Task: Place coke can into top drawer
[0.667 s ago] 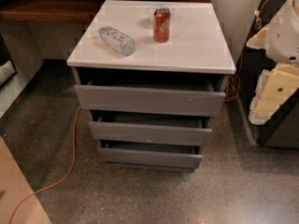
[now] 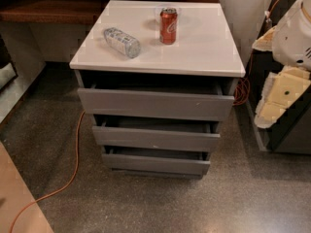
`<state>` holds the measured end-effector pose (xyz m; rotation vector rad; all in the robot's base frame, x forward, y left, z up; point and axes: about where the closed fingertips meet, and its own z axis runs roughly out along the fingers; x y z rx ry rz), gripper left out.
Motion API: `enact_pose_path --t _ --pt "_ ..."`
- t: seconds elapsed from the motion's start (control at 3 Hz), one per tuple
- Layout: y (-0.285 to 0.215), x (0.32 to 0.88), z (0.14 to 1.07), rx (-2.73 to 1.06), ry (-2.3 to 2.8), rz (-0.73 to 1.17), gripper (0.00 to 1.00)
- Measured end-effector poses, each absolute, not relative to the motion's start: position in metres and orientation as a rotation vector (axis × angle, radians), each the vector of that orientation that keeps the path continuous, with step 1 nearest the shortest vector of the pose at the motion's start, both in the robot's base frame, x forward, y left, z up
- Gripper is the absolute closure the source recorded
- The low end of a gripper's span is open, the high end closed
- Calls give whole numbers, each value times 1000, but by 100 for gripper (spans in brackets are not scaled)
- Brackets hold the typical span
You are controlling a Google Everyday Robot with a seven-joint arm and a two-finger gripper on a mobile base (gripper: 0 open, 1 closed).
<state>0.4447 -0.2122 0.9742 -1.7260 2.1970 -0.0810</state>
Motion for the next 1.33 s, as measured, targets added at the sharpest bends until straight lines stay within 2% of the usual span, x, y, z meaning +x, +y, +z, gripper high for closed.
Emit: enact_pose_path --t 1.33 --pt "-168 497 888 -1767 1970 120 0"
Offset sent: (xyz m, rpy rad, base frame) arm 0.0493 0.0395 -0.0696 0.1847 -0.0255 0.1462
